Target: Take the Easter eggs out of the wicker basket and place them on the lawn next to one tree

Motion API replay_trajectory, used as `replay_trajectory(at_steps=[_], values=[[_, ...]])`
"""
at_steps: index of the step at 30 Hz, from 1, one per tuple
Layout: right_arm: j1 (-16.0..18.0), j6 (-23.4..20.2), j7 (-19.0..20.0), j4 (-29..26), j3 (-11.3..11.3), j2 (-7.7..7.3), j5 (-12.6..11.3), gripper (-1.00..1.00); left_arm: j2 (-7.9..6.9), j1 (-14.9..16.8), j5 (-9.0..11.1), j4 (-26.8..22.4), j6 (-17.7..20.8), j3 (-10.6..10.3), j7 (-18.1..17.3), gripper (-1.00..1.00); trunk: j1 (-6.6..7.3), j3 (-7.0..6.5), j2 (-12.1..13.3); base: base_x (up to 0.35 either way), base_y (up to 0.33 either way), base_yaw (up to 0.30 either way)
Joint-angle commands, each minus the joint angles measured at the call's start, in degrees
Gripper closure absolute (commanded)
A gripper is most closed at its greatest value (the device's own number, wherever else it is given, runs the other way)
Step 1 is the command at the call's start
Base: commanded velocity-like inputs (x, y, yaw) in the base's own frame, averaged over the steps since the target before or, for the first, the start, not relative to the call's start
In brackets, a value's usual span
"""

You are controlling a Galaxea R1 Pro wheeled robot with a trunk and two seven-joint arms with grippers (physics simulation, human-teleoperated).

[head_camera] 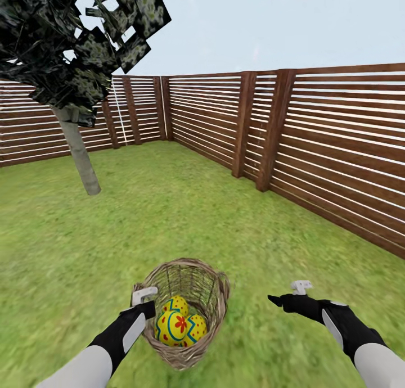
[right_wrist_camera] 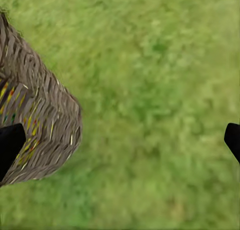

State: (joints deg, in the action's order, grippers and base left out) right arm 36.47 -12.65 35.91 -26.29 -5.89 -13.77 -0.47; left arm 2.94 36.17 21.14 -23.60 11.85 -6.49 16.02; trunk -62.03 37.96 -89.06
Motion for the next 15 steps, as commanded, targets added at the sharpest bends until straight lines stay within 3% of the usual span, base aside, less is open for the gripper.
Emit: replay_trajectory(at_steps=[1, 15], values=[[0.0, -0.5, -0.5, -0.1, -0.4, 0.05, -0.1, -1.00, -0.04, 0.0, 0.7, -0.1, 0.2, -0.4, 0.5, 1.00, 0.00, 0.05, 0.0, 0.000, 0.000, 0.291], [0.0, -0.5, -2.0, -0.1, -0.4, 0.06, -0.1, -1.00, -0.13, 0.0, 0.7, -0.1, 0.2, -0.4, 0.6, 1.00, 0.00, 0.05, 0.0, 0.000, 0.000, 0.291]])
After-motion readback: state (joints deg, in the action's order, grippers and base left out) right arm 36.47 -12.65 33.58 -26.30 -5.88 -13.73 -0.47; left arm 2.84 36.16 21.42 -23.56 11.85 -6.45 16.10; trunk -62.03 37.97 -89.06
